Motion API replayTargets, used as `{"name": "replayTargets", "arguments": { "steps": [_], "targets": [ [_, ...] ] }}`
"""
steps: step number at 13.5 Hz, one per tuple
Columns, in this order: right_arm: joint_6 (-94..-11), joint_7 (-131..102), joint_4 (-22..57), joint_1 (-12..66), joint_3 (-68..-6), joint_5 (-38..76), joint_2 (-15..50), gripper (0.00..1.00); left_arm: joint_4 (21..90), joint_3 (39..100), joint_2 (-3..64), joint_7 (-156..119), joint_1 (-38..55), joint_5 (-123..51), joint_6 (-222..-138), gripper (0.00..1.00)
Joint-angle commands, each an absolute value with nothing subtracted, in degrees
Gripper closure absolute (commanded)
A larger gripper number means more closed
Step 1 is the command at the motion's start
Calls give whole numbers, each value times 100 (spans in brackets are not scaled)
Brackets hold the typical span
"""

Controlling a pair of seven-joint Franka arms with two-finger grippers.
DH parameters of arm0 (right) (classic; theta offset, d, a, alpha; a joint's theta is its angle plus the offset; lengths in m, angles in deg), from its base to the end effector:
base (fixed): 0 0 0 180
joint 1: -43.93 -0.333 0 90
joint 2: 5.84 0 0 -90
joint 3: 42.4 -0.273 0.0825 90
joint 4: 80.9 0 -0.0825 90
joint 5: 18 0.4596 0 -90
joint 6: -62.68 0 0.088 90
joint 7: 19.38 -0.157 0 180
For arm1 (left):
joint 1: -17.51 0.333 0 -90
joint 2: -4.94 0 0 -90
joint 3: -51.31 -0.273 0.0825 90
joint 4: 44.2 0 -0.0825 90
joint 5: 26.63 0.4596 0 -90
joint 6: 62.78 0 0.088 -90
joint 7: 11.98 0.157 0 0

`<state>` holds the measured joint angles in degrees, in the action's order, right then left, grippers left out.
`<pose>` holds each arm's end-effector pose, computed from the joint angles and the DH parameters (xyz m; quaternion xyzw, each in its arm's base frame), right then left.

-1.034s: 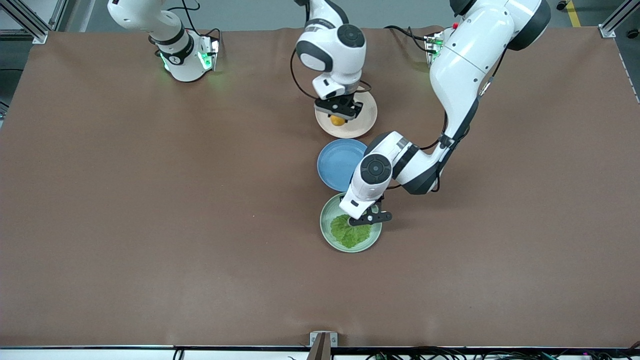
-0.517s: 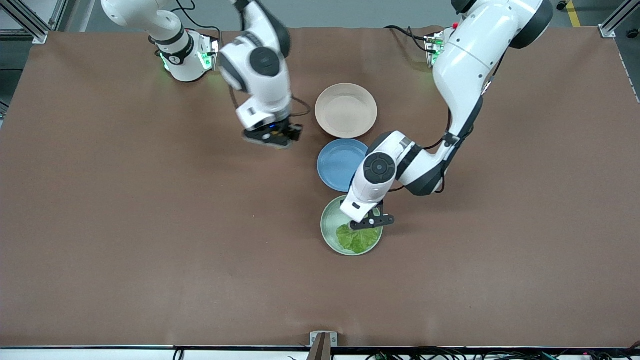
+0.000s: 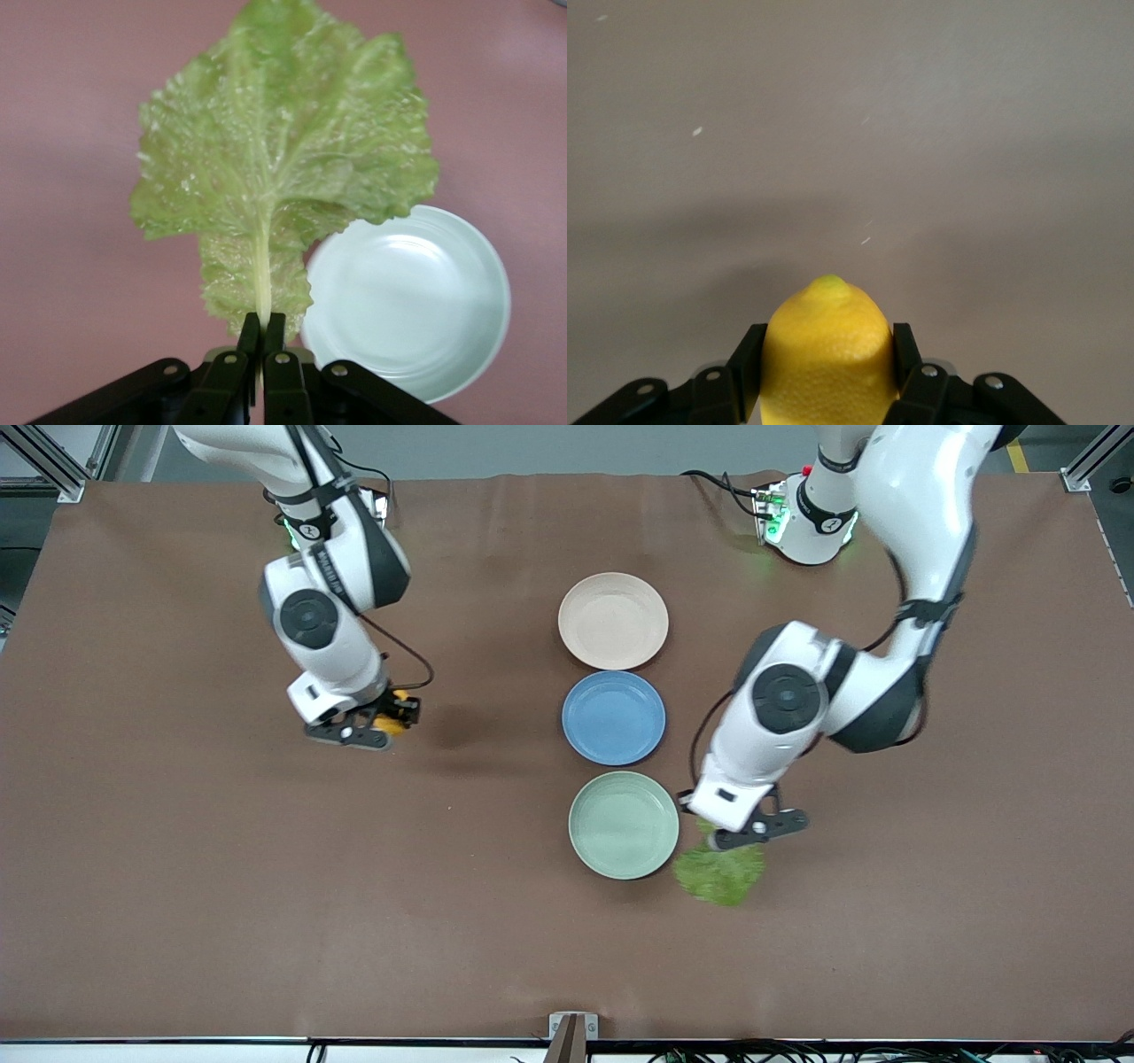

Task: Pick lemon and lettuce from plates
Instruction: 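Lift the lemon with the right gripper while the left gripper lifts the lettuce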

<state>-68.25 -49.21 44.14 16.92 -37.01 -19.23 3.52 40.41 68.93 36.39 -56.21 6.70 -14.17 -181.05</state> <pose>0.5500 0.2146 0.1648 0.9974 -0.0639 -0.0202 0.0270 0.6860 -0.3241 0.2573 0.9929 0.1130 0.0377 0.0045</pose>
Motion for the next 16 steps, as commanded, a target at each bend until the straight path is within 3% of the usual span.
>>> {"name": "replayTargets", "arguments": {
  "steps": [1, 4, 7, 14, 15, 16],
  "targets": [
    [-7256, -4007, 4820, 2352, -3827, -1967, 189, 100, 4640, 7222, 3255, -4963, 1423, -1354, -18064, 100],
    [-8046, -3075, 5250, 2950, -3835, -1967, 294, 100, 5149, 7687, 3175, -4319, 2477, -1345, -18064, 100],
    [-8698, -2661, 5401, 3197, -3835, -1967, 759, 100, 5730, 7751, 3175, -3679, 3164, -1239, -18169, 100],
    [-9148, -2264, 5401, 3418, -3836, -1967, 1253, 98, 6926, 7742, 3298, -2798, 4185, -924, -19689, 98],
    [-9122, -2264, 5401, 3426, -3835, -1959, 1253, 94, 7049, 7742, 3332, -2798, 4220, -871, -19882, 98],
    [-9095, -2255, 5401, 3426, -3835, -1967, 1253, 79, 7137, 7742, 3333, -2798, 4273, -870, -20023, 97]
  ]
}}
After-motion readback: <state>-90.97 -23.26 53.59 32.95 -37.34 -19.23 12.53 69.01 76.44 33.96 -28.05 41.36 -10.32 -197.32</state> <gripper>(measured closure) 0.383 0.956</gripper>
